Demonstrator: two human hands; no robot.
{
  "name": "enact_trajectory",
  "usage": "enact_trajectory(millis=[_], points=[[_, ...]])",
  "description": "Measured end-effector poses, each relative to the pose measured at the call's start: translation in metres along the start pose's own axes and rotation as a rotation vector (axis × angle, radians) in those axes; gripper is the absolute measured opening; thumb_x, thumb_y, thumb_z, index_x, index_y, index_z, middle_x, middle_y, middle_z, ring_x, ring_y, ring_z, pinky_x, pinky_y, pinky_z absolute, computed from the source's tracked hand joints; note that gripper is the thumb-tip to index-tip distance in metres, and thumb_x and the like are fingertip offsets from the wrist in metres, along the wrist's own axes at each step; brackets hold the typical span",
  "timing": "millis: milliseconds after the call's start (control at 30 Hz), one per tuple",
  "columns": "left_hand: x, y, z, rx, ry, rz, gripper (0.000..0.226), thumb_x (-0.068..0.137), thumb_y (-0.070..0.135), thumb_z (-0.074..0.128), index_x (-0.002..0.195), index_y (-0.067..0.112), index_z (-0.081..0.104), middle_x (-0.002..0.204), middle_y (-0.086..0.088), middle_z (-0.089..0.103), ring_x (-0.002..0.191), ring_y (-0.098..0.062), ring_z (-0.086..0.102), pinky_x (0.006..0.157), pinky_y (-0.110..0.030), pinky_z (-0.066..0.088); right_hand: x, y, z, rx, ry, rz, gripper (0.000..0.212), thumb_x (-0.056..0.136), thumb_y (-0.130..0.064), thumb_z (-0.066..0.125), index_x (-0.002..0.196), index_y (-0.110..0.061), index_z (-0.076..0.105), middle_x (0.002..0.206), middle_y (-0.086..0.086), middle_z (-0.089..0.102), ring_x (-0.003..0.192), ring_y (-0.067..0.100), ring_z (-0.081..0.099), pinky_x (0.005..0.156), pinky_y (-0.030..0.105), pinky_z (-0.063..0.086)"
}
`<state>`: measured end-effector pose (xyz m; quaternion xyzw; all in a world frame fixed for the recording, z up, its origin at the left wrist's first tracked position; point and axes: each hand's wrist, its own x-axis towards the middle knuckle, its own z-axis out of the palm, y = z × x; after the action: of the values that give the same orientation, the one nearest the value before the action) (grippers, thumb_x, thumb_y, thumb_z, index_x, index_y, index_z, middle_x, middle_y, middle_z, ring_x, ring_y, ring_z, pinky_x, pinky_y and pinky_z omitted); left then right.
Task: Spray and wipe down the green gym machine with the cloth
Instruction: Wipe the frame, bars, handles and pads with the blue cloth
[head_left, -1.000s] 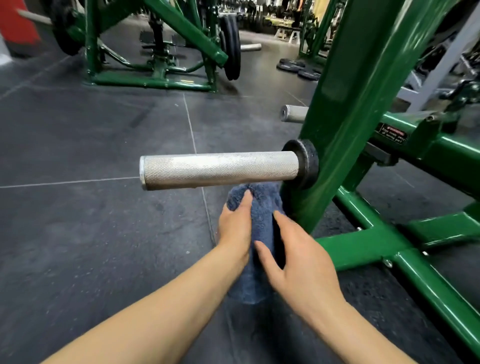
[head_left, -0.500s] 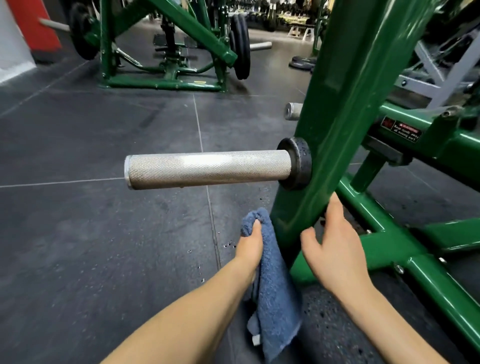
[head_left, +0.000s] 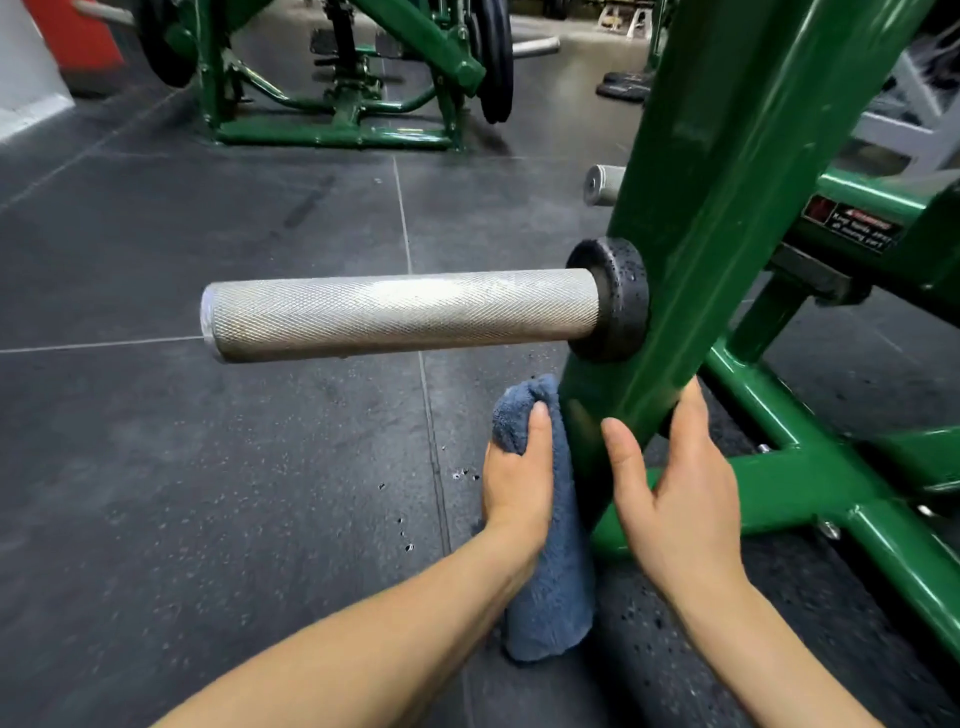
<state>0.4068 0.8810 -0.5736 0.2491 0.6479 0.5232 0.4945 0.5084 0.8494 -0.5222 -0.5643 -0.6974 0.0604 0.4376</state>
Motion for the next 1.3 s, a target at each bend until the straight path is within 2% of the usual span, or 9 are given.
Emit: enact_trajectory(millis=[133, 267, 467, 600, 700, 867, 1000, 1233, 1300], points=[[0.025, -0.027, -0.005, 0.028, -0.065, -0.192, 0.066, 0.085, 0.065, 0.052, 0.127, 0.014, 0.058, 0.125, -0.006, 0.062, 0.114, -0.025, 0.060, 0.104, -0.035, 0.044, -0.001, 0.001, 0.002, -0.012, -0.007, 0.037, 0.075, 0.085, -0.056, 0.038, 0.146, -0.012, 0.031, 0.124, 0.003, 0.062, 0.103, 0.032, 0.061, 0.080, 0.036, 0.046], [0.062, -0.083, 0.001, 0.011, -0.094, -0.249, 0.107, 0.045, 0.093, 0.051, 0.122, 0.020, 0.063, 0.118, -0.008, 0.067, 0.106, -0.026, 0.064, 0.100, -0.041, 0.048, -0.001, 0.000, 0.001, -0.020, -0.016, 0.066, 0.071, 0.087, -0.051, 0.043, 0.146, -0.013, 0.030, 0.125, 0.004, 0.062, 0.107, 0.034, 0.059, 0.083, 0.038, 0.046], [0.008, -0.039, -0.009, -0.169, -0.093, -0.357, 0.054, 0.086, 0.056, 0.058, 0.108, 0.008, 0.066, 0.100, -0.014, 0.072, 0.092, -0.030, 0.069, 0.089, -0.046, 0.055, -0.003, -0.004, 0.005, -0.011, 0.007, 0.109, 0.071, 0.088, -0.048, 0.044, 0.145, -0.010, 0.030, 0.125, 0.009, 0.060, 0.109, 0.036, 0.058, 0.086, 0.042, 0.047], [-0.009, -0.006, -0.002, -0.226, -0.056, -0.285, 0.066, 0.068, 0.065, 0.058, 0.106, 0.012, 0.067, 0.099, -0.011, 0.072, 0.093, -0.030, 0.069, 0.091, -0.045, 0.054, -0.008, -0.008, 0.012, 0.008, 0.023, 0.165, 0.074, 0.087, -0.053, 0.041, 0.146, -0.011, 0.026, 0.128, 0.011, 0.058, 0.114, 0.034, 0.055, 0.092, 0.046, 0.046], [-0.015, 0.023, 0.002, -0.275, -0.066, -0.189, 0.054, 0.078, 0.057, 0.060, 0.108, 0.012, 0.066, 0.101, -0.009, 0.072, 0.094, -0.028, 0.069, 0.090, -0.043, 0.055, -0.011, -0.010, 0.011, 0.016, 0.027, 0.162, 0.072, 0.087, -0.054, 0.039, 0.144, -0.012, 0.029, 0.124, 0.009, 0.059, 0.112, 0.033, 0.055, 0.093, 0.045, 0.045], [-0.006, 0.065, 0.005, -0.299, -0.127, 0.049, 0.058, 0.065, 0.053, 0.065, 0.112, 0.019, 0.067, 0.106, -0.001, 0.073, 0.101, -0.023, 0.068, 0.097, -0.043, 0.051, -0.009, -0.008, 0.005, 0.014, 0.013, 0.125, 0.075, 0.088, -0.056, 0.030, 0.150, -0.013, 0.025, 0.138, 0.007, 0.052, 0.122, 0.028, 0.049, 0.101, 0.047, 0.039], [0.006, 0.082, -0.004, -0.179, -0.243, 0.103, 0.033, 0.085, 0.033, 0.066, 0.112, 0.013, 0.068, 0.107, -0.004, 0.073, 0.104, -0.021, 0.067, 0.100, -0.043, 0.049, -0.018, -0.007, 0.003, -0.030, -0.035, 0.119, 0.077, 0.089, -0.056, 0.026, 0.152, -0.013, 0.020, 0.139, 0.006, 0.051, 0.123, 0.026, 0.046, 0.103, 0.043, 0.037], [-0.020, 0.055, -0.010, 0.040, -0.138, -0.024, 0.077, 0.072, 0.072, 0.048, 0.119, 0.013, 0.063, 0.114, -0.007, 0.068, 0.106, -0.026, 0.064, 0.101, -0.040, 0.046, -0.016, -0.007, 0.000, -0.062, -0.071, 0.165, 0.070, 0.091, -0.045, 0.035, 0.151, -0.010, 0.024, 0.139, 0.008, 0.051, 0.128, 0.026, 0.043, 0.105, 0.040, 0.032], [-0.025, 0.049, -0.011, 0.026, -0.140, -0.034, 0.074, 0.068, 0.073, 0.047, 0.118, 0.020, 0.063, 0.111, -0.004, 0.070, 0.104, -0.025, 0.065, 0.101, -0.042, 0.046, -0.016, -0.010, 0.003, -0.042, -0.062, 0.186, 0.070, 0.091, -0.046, 0.035, 0.151, -0.012, 0.023, 0.137, 0.008, 0.053, 0.124, 0.027, 0.046, 0.104, 0.041, 0.035]])
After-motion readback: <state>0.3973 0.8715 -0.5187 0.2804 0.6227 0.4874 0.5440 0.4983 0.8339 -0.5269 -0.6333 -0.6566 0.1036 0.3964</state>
